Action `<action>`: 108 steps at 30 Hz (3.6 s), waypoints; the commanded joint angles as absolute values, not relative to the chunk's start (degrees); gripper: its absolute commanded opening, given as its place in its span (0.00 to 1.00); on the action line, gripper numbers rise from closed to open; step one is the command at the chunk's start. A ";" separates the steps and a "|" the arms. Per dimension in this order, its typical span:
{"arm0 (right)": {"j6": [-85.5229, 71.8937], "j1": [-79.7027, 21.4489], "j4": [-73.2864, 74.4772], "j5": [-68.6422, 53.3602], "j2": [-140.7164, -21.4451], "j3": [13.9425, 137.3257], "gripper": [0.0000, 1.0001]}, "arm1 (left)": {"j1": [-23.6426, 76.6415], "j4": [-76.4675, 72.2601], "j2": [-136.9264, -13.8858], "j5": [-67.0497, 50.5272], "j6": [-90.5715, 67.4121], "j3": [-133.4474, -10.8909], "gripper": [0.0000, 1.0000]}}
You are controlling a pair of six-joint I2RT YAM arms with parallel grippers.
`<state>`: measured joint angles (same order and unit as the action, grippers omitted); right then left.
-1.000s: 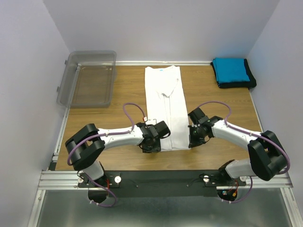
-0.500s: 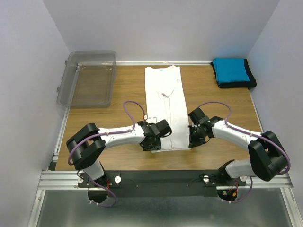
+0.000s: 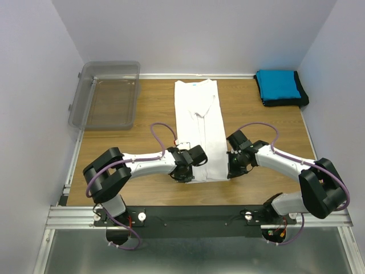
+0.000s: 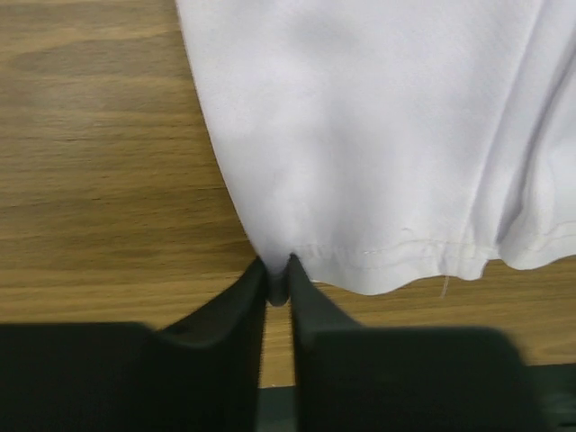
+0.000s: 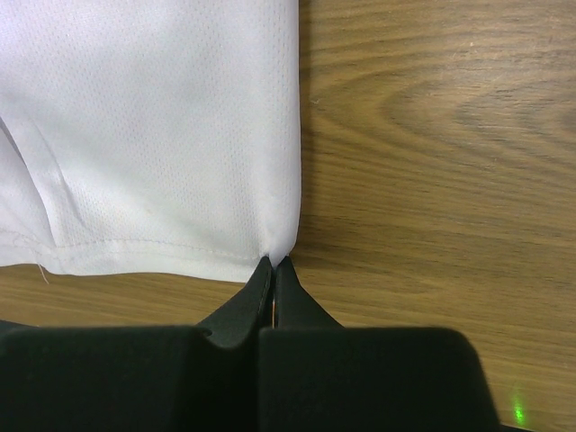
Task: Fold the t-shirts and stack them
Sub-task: Fold the tshirt
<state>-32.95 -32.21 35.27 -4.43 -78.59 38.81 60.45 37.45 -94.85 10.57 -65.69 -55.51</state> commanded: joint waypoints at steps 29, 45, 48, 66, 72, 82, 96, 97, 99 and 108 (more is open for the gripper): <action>-26.90 -26.55 41.31 -0.35 -99.83 78.20 0.01 | 32.62 32.17 -97.28 8.96 -33.15 -75.56 0.00; -25.31 -22.76 39.11 7.20 -115.40 94.22 0.01 | 24.70 24.18 -114.60 9.23 -23.12 -90.34 0.00; -25.49 -22.41 37.71 8.26 -116.45 94.66 0.01 | 24.35 22.16 -116.80 9.05 -21.72 -91.84 0.00; -23.56 -20.57 31.73 10.81 -122.26 95.62 0.01 | 22.50 16.70 -122.96 11.60 -22.23 -93.35 0.00; -23.29 -20.57 30.41 10.64 -120.07 95.80 0.00 | 21.62 13.45 -120.15 11.43 -23.91 -88.69 0.00; -23.29 -20.57 29.79 10.19 -120.59 96.59 0.01 | 21.09 13.09 -119.88 11.60 -23.55 -90.17 0.00; -21.01 -20.57 26.63 11.87 -123.76 94.66 0.20 | 20.92 11.51 -122.44 12.22 -23.38 -90.88 0.27; -20.66 -20.65 26.63 11.78 -123.75 94.66 0.23 | 21.00 11.51 -122.17 12.22 -23.20 -90.79 0.32; -19.08 -20.83 26.54 11.25 -122.17 95.01 0.30 | 21.01 11.42 -120.77 12.04 -23.20 -90.44 0.45; -16.08 -23.81 26.46 8.00 -116.46 96.06 0.38 | 21.71 9.06 -110.40 11.34 -23.73 -84.74 0.76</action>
